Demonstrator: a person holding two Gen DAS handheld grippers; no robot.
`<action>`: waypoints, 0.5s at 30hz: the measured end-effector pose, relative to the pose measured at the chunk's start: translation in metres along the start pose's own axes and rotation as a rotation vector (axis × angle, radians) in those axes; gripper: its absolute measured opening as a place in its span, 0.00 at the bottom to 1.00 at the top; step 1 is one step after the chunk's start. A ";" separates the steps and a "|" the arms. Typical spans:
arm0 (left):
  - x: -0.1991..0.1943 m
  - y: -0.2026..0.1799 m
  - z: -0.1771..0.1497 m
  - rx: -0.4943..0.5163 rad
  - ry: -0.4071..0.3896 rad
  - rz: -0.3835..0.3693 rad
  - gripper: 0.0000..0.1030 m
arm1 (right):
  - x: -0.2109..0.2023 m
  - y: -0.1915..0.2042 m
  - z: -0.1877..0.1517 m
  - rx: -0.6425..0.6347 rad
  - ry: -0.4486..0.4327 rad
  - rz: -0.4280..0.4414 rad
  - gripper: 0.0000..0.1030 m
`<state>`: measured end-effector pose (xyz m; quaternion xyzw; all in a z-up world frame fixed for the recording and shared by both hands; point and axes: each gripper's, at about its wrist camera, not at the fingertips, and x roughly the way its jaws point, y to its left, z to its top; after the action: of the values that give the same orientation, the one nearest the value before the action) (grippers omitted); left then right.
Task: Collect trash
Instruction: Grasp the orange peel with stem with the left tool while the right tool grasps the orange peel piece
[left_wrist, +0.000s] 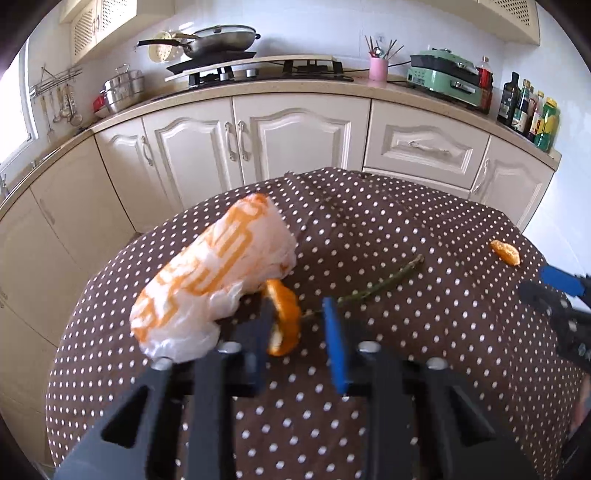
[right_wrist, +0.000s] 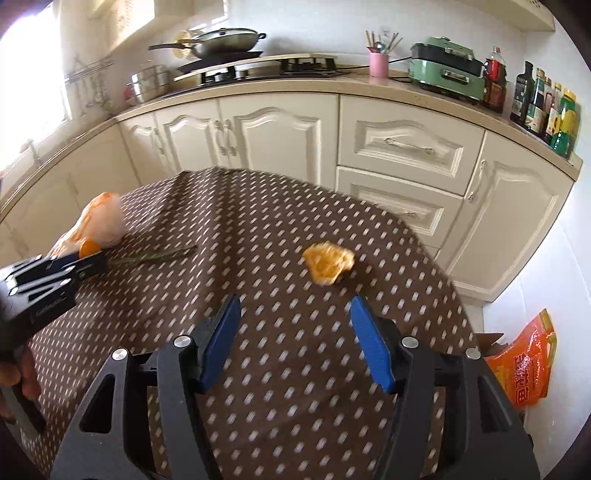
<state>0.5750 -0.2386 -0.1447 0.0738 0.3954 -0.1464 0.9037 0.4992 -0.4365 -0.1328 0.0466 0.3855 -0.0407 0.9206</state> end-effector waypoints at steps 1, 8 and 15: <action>0.001 -0.001 0.002 -0.002 -0.004 -0.011 0.17 | 0.004 -0.001 0.004 -0.002 0.000 -0.012 0.58; -0.011 -0.004 0.007 -0.040 -0.052 -0.078 0.12 | 0.042 -0.015 0.025 0.014 0.056 -0.049 0.53; -0.031 -0.003 0.008 -0.058 -0.089 -0.107 0.12 | 0.045 -0.014 0.023 0.014 0.079 -0.031 0.33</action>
<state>0.5598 -0.2371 -0.1169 0.0201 0.3625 -0.1861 0.9130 0.5450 -0.4552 -0.1497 0.0487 0.4217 -0.0560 0.9037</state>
